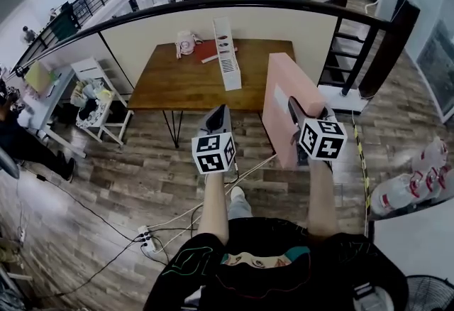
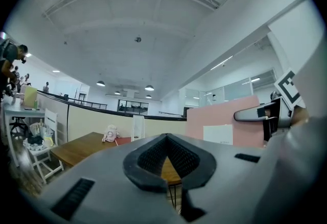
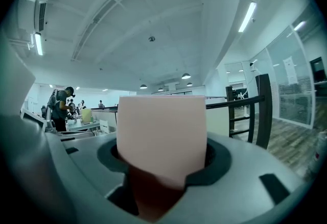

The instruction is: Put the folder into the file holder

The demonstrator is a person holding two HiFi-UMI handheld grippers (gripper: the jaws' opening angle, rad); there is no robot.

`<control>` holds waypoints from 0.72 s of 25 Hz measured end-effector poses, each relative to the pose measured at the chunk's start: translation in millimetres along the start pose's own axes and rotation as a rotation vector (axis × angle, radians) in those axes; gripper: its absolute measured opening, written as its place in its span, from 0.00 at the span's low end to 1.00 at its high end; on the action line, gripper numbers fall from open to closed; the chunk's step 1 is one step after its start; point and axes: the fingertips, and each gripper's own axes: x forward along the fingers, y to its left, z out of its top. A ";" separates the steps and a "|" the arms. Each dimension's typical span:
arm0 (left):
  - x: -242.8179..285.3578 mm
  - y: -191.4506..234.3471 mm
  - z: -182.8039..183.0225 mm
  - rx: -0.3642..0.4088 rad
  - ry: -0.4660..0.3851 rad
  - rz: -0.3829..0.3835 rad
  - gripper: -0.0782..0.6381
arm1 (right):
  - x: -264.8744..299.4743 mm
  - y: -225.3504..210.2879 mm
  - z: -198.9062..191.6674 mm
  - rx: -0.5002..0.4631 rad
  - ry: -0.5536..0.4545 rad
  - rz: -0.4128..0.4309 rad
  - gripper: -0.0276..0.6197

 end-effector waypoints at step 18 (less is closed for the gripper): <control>147.7 144.8 61.4 0.048 -0.053 0.095 0.11 | 205.8 31.2 81.3 -0.049 -0.044 0.050 0.47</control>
